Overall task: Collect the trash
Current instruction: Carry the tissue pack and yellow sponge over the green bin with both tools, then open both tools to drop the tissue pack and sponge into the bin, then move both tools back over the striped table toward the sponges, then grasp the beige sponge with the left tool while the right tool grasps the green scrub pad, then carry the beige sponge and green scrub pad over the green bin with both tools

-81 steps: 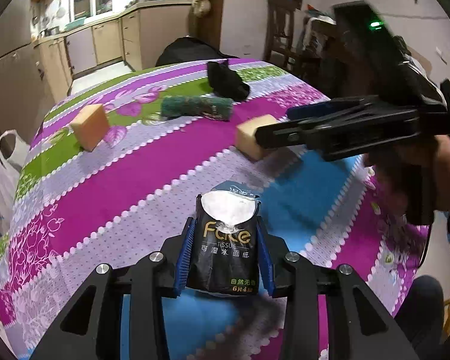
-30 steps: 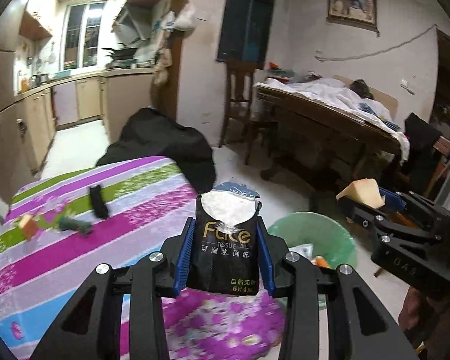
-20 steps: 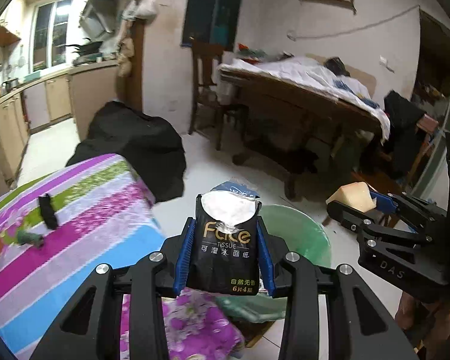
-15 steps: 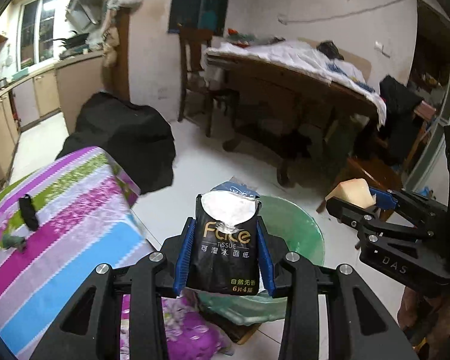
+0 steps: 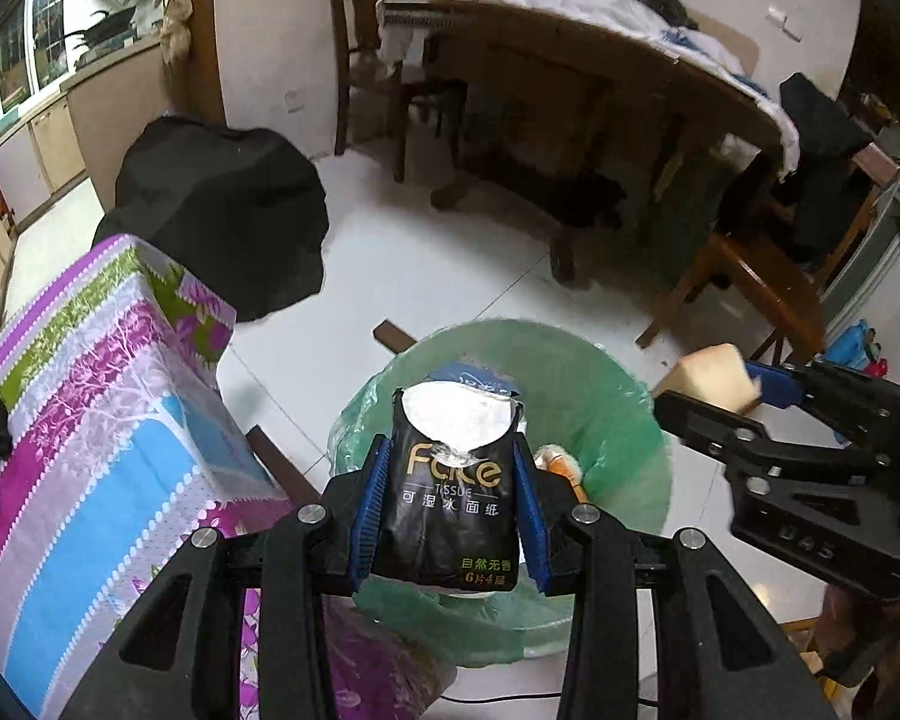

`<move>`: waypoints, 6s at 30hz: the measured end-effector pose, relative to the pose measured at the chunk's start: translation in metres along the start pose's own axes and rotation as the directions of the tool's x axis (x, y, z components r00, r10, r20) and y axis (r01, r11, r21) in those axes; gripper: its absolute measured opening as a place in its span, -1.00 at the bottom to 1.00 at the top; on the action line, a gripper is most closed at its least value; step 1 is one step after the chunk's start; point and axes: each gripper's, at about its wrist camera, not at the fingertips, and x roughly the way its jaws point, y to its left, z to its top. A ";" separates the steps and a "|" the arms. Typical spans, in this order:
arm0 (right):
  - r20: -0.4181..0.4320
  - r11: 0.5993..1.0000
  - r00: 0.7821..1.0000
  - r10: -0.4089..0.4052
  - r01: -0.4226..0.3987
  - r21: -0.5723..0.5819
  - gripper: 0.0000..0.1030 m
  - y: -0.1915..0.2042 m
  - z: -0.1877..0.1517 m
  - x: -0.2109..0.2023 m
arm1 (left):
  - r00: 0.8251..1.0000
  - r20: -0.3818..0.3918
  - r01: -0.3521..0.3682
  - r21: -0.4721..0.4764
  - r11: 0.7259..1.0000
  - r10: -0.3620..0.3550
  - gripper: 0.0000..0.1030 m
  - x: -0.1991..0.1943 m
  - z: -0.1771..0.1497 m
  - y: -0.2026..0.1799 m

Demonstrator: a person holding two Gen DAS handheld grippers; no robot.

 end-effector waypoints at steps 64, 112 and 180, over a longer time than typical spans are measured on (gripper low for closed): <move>0.100 0.997 0.994 0.040 -0.046 0.061 0.65 -0.019 -0.029 -0.007 | 0.998 -0.018 -0.061 -0.043 0.997 0.060 0.12 0.012 -0.031 0.040; -0.036 0.764 0.898 0.438 -0.393 -0.511 0.74 0.388 -0.001 0.054 | 0.913 0.048 -0.331 -0.491 0.806 0.405 0.42 -0.127 -0.187 0.577; 0.331 0.975 0.932 0.148 -0.081 -0.208 -0.71 0.153 0.023 -0.093 | 0.919 0.392 0.009 -0.117 0.993 0.038 -0.28 -0.192 -0.078 0.127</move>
